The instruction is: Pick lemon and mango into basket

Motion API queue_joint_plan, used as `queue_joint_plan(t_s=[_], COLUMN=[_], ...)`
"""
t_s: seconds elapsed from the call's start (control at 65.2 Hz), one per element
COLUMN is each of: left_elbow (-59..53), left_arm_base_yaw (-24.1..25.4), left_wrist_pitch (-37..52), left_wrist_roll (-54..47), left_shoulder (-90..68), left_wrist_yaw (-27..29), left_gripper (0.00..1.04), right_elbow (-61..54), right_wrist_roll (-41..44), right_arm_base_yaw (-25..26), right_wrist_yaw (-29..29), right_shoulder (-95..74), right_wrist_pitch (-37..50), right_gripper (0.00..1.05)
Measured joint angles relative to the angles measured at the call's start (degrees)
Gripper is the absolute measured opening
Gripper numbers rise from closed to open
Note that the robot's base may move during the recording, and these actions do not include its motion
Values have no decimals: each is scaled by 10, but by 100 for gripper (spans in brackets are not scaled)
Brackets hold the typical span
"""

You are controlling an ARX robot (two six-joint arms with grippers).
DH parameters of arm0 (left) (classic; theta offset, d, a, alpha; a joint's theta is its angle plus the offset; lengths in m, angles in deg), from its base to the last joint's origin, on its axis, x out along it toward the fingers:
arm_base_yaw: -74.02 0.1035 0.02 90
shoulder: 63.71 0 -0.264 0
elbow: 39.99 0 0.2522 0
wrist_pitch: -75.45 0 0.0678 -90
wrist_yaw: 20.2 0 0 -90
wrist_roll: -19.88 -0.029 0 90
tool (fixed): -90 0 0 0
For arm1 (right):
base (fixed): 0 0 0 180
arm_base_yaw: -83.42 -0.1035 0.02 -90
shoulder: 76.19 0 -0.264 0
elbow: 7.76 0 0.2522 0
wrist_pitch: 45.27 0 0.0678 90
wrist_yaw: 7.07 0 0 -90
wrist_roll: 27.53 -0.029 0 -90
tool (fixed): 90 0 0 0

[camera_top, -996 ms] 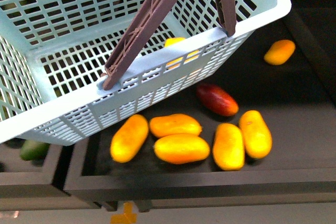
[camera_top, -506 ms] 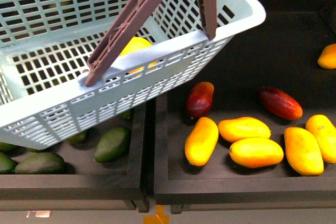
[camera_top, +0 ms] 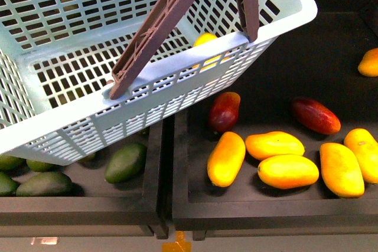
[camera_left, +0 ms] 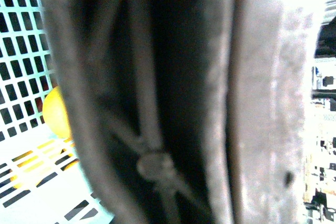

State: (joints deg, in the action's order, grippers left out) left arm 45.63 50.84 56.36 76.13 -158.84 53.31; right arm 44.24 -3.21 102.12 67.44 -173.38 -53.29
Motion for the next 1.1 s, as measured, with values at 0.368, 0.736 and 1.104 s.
queue_joint_plan(t_s=[0.368, 0.736, 1.104], left_elbow=[0, 0, 0], left_arm_base_yaw=[0, 0, 0], left_wrist_pitch=[0, 0, 0], left_wrist_roll=[0, 0, 0], left_shoulder=[0, 0, 0], left_wrist_yaw=[-5, -2, -4], left_gripper=[14, 14, 14], right_elbow=[112, 242, 372], right_wrist_roll=[147, 148, 201], right_arm_base_yaw=[-27, -66, -105], right_wrist_yaw=[41, 48, 71], right_shoulder=[-209, -337, -441], right_wrist_pitch=[10, -17, -36], right_gripper=[96, 96, 96])
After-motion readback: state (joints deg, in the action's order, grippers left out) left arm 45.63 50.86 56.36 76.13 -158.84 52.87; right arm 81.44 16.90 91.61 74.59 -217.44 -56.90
